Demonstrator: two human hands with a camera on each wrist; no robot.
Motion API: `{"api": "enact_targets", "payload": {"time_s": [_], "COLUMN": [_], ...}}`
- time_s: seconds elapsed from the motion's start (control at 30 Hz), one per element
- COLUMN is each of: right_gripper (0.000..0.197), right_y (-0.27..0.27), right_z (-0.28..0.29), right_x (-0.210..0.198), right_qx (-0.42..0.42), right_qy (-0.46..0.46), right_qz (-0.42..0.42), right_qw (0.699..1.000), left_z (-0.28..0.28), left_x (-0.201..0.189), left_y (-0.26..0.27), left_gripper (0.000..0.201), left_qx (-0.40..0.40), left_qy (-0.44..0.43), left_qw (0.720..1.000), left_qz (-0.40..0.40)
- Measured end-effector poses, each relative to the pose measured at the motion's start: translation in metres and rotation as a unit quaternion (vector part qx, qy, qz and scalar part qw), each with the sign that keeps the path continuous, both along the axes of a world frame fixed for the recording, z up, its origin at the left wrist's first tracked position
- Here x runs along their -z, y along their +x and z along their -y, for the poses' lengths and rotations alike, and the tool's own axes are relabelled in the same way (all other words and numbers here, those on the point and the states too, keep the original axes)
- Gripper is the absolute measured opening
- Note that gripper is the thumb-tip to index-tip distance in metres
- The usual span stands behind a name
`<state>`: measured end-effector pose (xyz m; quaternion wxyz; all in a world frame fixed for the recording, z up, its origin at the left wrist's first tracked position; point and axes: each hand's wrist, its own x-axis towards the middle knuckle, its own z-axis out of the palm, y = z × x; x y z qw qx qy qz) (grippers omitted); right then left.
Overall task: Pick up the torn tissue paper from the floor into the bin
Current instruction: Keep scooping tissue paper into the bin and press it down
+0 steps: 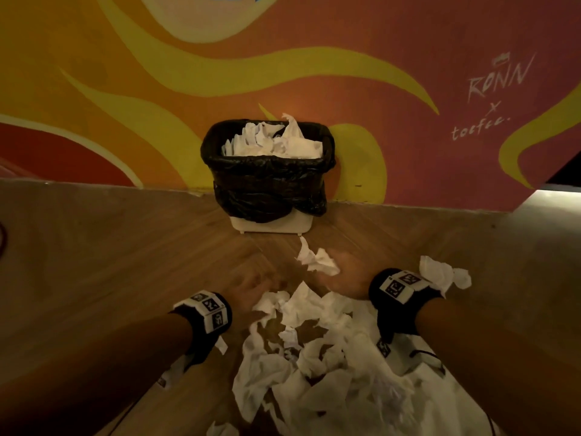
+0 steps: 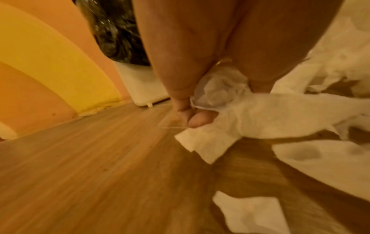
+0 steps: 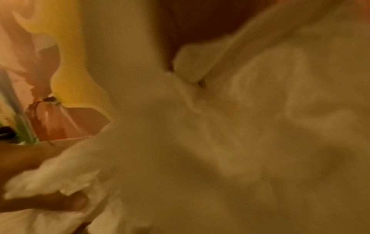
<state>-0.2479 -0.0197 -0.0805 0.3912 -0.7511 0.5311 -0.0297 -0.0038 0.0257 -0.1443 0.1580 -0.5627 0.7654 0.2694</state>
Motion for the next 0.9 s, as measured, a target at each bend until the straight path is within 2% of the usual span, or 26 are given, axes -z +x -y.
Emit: {"api": "enact_targets", "payload": {"time_s": [0.07,0.13,0.23,0.3,0.37,0.43,0.5,0.6,0.67,0.8,0.9], "right_gripper": [0.035,0.050,0.059,0.064,0.070,0.069,0.059,0.038,0.028,0.036,0.050], "right_y": [0.004,0.006,0.006,0.007,0.008,0.008,0.010,0.016,0.018,0.014,0.013], "right_z": [-0.003,-0.006,-0.010,-0.011,-0.012,-0.013,-0.014,-0.018,-0.019,-0.018,-0.010], "right_x": [0.009,0.020,0.038,0.044,0.048,0.054,0.059,0.058,0.057,0.057,0.051], "right_qx": [-0.056,-0.071,-0.084,-0.087,-0.094,-0.101,-0.113,-0.151,-0.153,-0.083,-0.028], "right_qy": [-0.006,0.000,-0.003,0.004,-0.006,-0.017,-0.022,-0.045,-0.071,-0.053,-0.049], "right_qz": [-0.077,-0.126,-0.169,-0.183,-0.196,-0.214,-0.229,-0.248,-0.233,-0.144,-0.085], "right_qw": [0.995,0.989,0.982,0.979,0.976,0.972,0.966,0.956,0.958,0.985,0.995], "left_z": [-0.004,-0.009,-0.017,-0.020,-0.019,-0.016,-0.013,-0.011,-0.013,-0.016,-0.019], "left_x": [0.010,0.014,0.014,0.019,0.023,0.025,0.024,0.025,0.019,-0.002,-0.021], "left_y": [-0.009,-0.020,-0.035,-0.040,-0.042,-0.042,-0.039,-0.032,-0.027,-0.014,-0.007], "left_gripper": [0.070,0.076,0.097,0.101,0.090,0.072,0.059,0.061,0.057,0.023,0.026], "left_qx": [0.008,0.017,0.042,0.053,0.061,0.081,0.082,0.045,0.023,-0.036,-0.113], "left_qy": [0.008,0.015,0.003,-0.009,-0.024,-0.031,-0.018,0.017,0.025,0.009,0.004], "left_qw": [0.999,0.998,0.999,0.999,0.998,0.996,0.996,0.998,0.998,0.990,0.973], "left_qz": [-0.043,-0.055,-0.027,-0.001,-0.009,-0.024,-0.033,-0.036,-0.050,-0.133,-0.199]}}
